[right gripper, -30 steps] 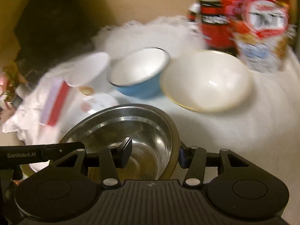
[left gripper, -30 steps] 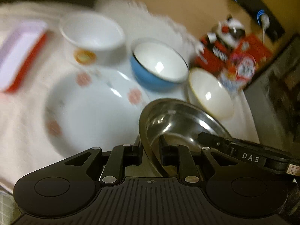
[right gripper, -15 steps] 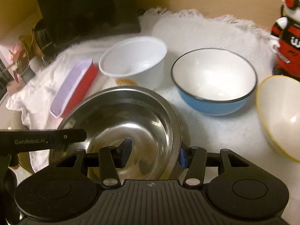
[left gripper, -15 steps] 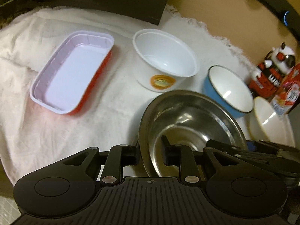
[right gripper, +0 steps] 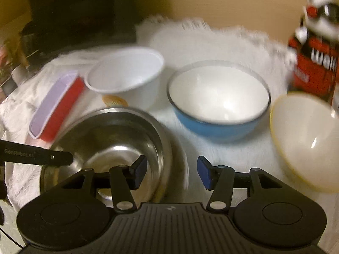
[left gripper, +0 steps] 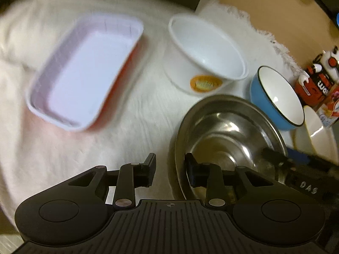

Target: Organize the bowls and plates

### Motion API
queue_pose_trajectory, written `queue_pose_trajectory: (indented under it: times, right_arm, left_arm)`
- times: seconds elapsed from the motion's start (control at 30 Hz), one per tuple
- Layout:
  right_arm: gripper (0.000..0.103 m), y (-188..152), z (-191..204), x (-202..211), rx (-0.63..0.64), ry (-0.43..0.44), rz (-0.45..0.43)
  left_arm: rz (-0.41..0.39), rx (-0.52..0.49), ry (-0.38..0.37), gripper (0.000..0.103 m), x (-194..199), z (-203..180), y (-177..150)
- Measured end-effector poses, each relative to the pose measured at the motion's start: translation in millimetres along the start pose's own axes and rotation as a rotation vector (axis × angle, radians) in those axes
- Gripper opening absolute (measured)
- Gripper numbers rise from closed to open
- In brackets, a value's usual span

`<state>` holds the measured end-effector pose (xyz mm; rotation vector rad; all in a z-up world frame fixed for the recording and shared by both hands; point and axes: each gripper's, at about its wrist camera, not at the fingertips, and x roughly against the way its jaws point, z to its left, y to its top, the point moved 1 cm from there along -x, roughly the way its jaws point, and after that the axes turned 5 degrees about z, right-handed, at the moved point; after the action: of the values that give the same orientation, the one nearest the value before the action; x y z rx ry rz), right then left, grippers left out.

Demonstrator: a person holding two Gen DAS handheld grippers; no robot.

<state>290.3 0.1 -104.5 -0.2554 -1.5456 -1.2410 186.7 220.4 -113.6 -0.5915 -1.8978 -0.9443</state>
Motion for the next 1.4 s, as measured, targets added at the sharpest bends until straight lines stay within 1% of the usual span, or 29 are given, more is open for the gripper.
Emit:
queue_pose_trajectory:
  times: [0.03,0.1,0.13,0.17,0.23,0.27,0.3,0.33,0.37,0.5,0.6,0.7,0.83,0.97,1.07,1.13,1.2,1.27,1.33,1.4]
  right_arm:
    - [0.053,-1.0,-4.8,-5.6,-0.028,0.031,0.032]
    - [0.054,-2.7,-9.1,-16.2,-0.079,0.112,0.1]
    - [0.055,-4.0,-10.7,-19.7,-0.107,0.135,0.126]
    - [0.055,-5.0,-11.4,-18.9,-0.121,0.138,0.121]
    - [0.054,-5.9,-12.9,-16.3,-0.13,0.14,0.13]
    - [0.054,-6.8,-14.2,-14.7,-0.14,0.148,0.133]
    - [0.054,-8.5,-16.3,-12.3,-0.149,0.159,0.136]
    - [0.054,-12.2,-18.6,-9.3,-0.153,0.163,0.137]
    - [0.054,-14.6,-19.8,-6.4,-0.153,0.159,0.138]
    - [0.054,-26.6,-27.4,8.8,-0.16,0.113,0.122]
    - [0.055,-35.0,-32.2,18.8,-0.175,0.094,0.117]
    - [0.055,-43.9,-33.8,20.3,-0.208,0.09,0.137]
    - [0.057,-54.0,-21.7,23.3,-0.143,0.098,0.142]
    - [0.057,-55.3,-21.2,23.9,-0.106,0.109,0.144]
    - [0.057,-54.5,-26.5,30.8,-0.092,0.109,0.127]
    - [0.057,-50.2,-28.9,39.0,-0.07,0.087,0.093]
    - [0.057,-45.1,-31.4,48.1,-0.052,0.058,0.048]
    - [0.057,-40.3,-38.2,64.4,-0.038,0.024,-0.015]
    - [0.06,-34.5,-48.8,80.0,-0.042,-0.001,-0.068]
    - [0.065,-26.8,-66.3,93.2,-0.076,-0.021,-0.109]
  left_arm:
    - [0.022,0.017,-0.026,0.033,-5.2,3.0,0.4]
    - [0.049,0.043,-0.07,0.028,-11.7,5.8,0.7]
    - [0.056,0.054,-0.092,0.032,-13.0,5.5,0.5]
    - [0.055,0.058,-0.095,0.034,-12.5,3.5,0.2]
    - [0.056,0.037,-0.065,0.036,-11.5,-2.2,-1.0]
    - [0.058,0.03,-0.061,0.04,-10.7,-5.0,-1.5]
    - [0.063,0.027,-0.068,0.043,-10.3,-7.1,-1.3]
    - [0.069,0.019,-0.079,0.048,-9.7,-10.4,-1.9]
    - [0.074,0.006,-0.088,0.049,-9.2,-14.6,-1.8]
    - [0.084,-0.063,-0.107,0.049,-10.9,-34.3,-6.2]
    - [0.092,-0.092,-0.134,0.049,-14.1,-45.4,-7.7]
    - [0.078,-0.096,-0.137,0.049,-16.6,-49.9,-5.3]
    - [0.071,-0.107,-0.115,0.048,-25.2,-51.5,7.3]
    - [0.065,-0.11,-0.107,0.047,-24.1,-54.1,6.0]
    - [0.023,-0.075,-0.108,0.047,-14.6,-51.2,3.6]
    - [-0.022,-0.059,-0.082,0.047,-2.4,-51.4,2.7]
    - [-0.092,-0.064,-0.036,0.047,15.5,-56.3,3.4]
    - [-0.173,-0.068,-0.027,0.047,34.8,-62.9,4.6]
    - [-0.248,-0.071,-0.074,0.047,52.4,-71.9,5.7]
    - [-0.296,-0.091,-0.152,0.047,63.5,-85.1,6.6]
